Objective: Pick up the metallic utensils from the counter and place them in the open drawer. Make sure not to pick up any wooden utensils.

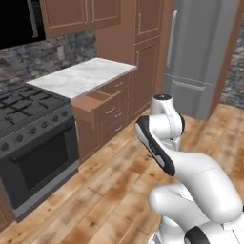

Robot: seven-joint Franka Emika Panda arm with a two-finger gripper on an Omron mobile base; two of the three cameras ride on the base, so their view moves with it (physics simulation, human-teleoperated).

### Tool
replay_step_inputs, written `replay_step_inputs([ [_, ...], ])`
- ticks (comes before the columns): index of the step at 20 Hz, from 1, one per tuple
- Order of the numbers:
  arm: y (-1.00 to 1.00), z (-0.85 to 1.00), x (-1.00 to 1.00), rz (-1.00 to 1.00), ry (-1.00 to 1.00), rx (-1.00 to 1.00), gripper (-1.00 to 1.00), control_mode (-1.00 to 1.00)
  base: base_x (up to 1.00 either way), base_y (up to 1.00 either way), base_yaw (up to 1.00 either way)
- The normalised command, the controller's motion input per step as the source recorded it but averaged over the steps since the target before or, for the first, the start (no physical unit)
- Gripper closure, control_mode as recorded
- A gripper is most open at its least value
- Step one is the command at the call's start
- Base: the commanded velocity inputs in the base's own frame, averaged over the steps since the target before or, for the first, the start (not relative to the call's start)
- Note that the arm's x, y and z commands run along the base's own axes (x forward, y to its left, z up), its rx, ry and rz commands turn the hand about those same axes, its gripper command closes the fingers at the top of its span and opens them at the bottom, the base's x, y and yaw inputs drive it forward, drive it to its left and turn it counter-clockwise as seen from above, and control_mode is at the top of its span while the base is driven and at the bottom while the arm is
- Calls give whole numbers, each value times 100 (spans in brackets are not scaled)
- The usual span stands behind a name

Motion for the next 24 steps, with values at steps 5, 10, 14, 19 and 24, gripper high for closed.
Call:
replay_step_inputs([
  [5,0,0,0,0,0,0,100,100,93,27,-27],
  [10,0,0,0,0,0,0,100,100,84,24,-29],
  [14,0,0,0,0,0,0,100,100,65,32,-17],
  [19,0,0,0,0,0,0,100,100,61,34,-14],
  [24,0,0,0,0,0,0,100,100,59,45,-13],
])
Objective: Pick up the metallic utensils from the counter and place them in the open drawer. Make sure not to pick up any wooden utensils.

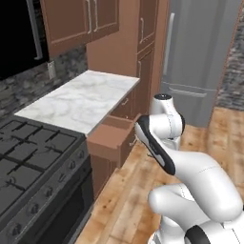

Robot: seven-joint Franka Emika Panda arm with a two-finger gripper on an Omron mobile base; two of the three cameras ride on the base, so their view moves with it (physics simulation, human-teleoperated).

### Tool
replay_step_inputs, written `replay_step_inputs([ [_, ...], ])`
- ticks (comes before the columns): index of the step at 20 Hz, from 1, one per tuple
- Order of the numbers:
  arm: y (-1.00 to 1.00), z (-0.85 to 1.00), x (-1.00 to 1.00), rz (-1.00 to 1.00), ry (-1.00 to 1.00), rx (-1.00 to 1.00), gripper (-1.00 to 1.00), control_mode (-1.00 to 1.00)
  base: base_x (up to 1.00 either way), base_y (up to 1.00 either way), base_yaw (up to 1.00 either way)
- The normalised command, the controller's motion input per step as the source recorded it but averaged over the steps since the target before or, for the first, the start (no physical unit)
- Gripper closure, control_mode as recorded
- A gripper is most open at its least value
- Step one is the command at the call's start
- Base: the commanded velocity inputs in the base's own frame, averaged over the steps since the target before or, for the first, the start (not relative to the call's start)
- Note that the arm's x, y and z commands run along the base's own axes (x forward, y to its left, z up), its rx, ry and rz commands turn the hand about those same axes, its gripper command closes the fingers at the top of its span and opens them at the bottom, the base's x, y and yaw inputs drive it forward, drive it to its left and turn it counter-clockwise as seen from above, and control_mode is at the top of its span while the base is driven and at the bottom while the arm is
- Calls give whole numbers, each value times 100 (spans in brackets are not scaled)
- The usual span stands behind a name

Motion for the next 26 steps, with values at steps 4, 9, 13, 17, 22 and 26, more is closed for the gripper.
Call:
replay_step_inputs([
  [4,0,0,0,0,0,0,100,100,72,44,-17],
  [9,0,0,0,0,0,0,100,100,73,23,-22],
  [13,0,0,0,0,0,0,100,100,67,16,-22],
  [17,0,0,0,0,0,0,100,100,59,21,-18],
  [22,0,0,0,0,0,0,100,100,42,41,-10],
  [26,0,0,0,0,0,0,100,100,26,36,-9],
])
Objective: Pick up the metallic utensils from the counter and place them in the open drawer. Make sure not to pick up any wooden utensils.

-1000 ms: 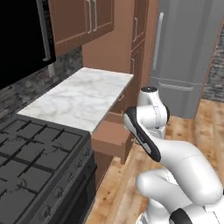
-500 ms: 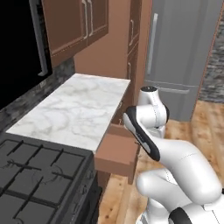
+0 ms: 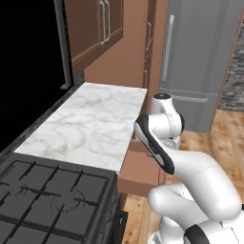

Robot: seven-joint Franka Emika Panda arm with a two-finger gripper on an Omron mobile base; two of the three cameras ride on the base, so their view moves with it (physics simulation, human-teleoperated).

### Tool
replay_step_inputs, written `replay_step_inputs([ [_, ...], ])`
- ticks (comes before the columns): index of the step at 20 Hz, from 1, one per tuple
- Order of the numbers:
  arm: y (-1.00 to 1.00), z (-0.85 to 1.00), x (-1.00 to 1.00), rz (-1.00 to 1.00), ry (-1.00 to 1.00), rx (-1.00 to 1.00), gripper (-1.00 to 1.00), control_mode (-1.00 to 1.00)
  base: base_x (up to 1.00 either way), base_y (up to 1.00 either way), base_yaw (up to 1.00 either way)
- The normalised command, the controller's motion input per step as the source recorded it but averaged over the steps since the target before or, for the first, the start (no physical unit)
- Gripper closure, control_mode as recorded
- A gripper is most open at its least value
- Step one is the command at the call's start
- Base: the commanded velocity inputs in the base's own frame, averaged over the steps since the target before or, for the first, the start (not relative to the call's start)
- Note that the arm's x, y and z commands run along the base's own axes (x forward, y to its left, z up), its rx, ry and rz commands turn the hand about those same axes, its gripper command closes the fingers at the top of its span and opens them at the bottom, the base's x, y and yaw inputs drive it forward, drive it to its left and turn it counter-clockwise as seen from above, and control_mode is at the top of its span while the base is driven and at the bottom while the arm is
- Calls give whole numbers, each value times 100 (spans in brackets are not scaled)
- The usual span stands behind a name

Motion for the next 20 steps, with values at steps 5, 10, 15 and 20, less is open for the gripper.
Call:
replay_step_inputs([
  [5,0,0,0,0,0,0,100,100,0,26,-18],
  [10,0,0,0,0,0,0,100,100,-2,16,-20],
  [15,3,0,0,-2,0,0,100,-100,0,23,-11],
  [20,2,0,0,-4,1,0,100,-100,0,0,0],
])
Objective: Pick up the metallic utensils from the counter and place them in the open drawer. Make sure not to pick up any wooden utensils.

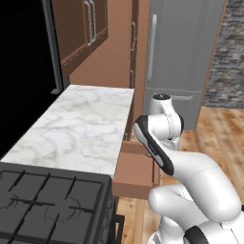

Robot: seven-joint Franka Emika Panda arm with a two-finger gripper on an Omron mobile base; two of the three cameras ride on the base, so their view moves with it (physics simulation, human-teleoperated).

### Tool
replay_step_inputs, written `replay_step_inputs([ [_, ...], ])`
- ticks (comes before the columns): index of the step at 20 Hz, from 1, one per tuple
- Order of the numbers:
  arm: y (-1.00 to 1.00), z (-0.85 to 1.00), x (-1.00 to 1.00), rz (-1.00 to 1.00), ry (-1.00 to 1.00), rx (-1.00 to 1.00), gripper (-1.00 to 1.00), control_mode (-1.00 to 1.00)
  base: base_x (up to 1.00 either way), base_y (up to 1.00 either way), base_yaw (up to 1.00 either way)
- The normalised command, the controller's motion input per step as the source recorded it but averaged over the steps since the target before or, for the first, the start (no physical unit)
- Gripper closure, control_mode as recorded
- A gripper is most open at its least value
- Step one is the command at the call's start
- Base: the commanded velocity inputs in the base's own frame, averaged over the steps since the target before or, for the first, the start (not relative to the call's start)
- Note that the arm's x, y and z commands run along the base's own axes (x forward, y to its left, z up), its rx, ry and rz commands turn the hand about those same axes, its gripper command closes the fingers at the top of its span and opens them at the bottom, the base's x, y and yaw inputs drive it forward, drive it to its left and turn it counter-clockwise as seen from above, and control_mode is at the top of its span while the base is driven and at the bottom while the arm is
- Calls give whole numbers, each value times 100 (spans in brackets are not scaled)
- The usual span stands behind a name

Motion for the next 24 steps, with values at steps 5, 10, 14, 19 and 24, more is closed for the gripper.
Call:
replay_step_inputs([
  [5,0,-13,19,2,0,0,100,-100,0,0,0],
  [10,-4,-38,48,15,2,3,100,-100,0,0,0],
  [14,-2,-54,47,6,5,0,100,-100,0,0,0],
  [19,0,-56,49,1,7,0,100,-100,0,0,0],
  [24,0,-57,55,0,1,0,100,-100,0,0,0],
])
